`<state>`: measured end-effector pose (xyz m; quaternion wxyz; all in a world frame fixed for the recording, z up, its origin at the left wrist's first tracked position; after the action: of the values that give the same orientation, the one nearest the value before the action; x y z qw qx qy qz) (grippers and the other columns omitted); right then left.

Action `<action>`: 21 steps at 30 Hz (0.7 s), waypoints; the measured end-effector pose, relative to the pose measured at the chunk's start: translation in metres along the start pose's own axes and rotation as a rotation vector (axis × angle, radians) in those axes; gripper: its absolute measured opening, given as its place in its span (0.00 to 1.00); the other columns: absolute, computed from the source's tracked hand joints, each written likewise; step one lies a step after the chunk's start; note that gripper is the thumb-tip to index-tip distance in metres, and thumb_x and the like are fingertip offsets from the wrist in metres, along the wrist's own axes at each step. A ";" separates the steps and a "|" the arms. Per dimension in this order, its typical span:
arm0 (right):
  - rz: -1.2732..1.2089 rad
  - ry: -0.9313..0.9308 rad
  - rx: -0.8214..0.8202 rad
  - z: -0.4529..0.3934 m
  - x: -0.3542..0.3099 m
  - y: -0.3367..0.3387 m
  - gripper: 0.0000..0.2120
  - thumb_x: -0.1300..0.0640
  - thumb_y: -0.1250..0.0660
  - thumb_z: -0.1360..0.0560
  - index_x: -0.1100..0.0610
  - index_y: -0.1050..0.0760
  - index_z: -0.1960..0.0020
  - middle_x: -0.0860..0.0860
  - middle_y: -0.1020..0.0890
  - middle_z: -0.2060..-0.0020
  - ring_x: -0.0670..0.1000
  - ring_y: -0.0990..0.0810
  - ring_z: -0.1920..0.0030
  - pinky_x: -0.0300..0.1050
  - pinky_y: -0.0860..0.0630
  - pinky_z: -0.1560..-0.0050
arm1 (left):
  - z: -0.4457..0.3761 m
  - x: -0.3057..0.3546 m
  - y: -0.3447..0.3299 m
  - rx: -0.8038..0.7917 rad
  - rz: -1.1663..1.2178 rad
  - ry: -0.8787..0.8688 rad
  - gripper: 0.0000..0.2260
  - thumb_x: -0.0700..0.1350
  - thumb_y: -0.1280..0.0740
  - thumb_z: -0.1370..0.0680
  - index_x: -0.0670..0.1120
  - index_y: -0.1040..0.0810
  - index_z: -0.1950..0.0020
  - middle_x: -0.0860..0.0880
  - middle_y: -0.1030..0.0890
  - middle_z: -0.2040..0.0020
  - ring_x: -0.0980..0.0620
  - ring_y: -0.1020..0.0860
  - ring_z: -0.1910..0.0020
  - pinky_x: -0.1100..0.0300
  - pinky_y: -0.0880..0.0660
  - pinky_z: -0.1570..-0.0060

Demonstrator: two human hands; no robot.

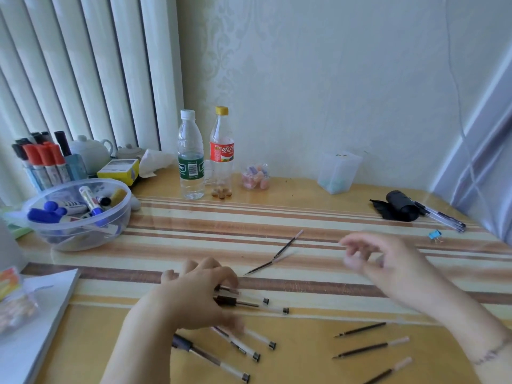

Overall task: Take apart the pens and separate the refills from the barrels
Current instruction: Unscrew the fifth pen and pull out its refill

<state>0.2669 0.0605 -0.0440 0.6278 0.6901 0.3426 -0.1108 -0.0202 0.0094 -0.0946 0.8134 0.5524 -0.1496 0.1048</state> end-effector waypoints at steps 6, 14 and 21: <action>0.391 0.092 -0.301 -0.045 -0.007 -0.077 0.27 0.45 0.37 0.22 0.42 0.42 0.26 0.41 0.41 0.28 0.45 0.45 0.27 0.49 0.43 0.26 | 0.019 0.011 0.002 -0.155 -0.071 -0.043 0.44 0.59 0.22 0.38 0.68 0.46 0.30 0.59 0.43 0.32 0.53 0.47 0.43 0.44 0.48 0.29; 0.545 0.343 -0.272 -0.080 0.009 -0.099 0.05 0.50 0.40 0.21 0.49 0.31 0.54 0.43 0.26 0.52 0.46 0.34 0.49 0.44 0.35 0.49 | 0.016 0.007 -0.003 -0.146 -0.149 -0.058 0.51 0.60 0.21 0.41 0.67 0.51 0.28 0.59 0.45 0.30 0.49 0.46 0.33 0.45 0.49 0.29; 0.342 0.140 -0.353 -0.001 0.055 -0.043 0.07 0.53 0.40 0.20 0.46 0.32 0.57 0.41 0.27 0.56 0.42 0.29 0.55 0.38 0.29 0.53 | 0.012 0.011 -0.008 -0.124 -0.201 -0.047 0.50 0.62 0.21 0.44 0.69 0.49 0.30 0.59 0.44 0.33 0.51 0.45 0.39 0.48 0.44 0.31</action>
<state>0.2811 0.0782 -0.1098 0.7229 0.6238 0.2774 0.1067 -0.0085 -0.0047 -0.0937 0.8485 0.5157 -0.1188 0.0003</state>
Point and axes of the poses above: each hand's wrist, its own z-axis away from the middle knuckle, its own y-axis out of the back of the hand, x = y × z, the point moved 5 cm from there along -z, towards the middle knuckle
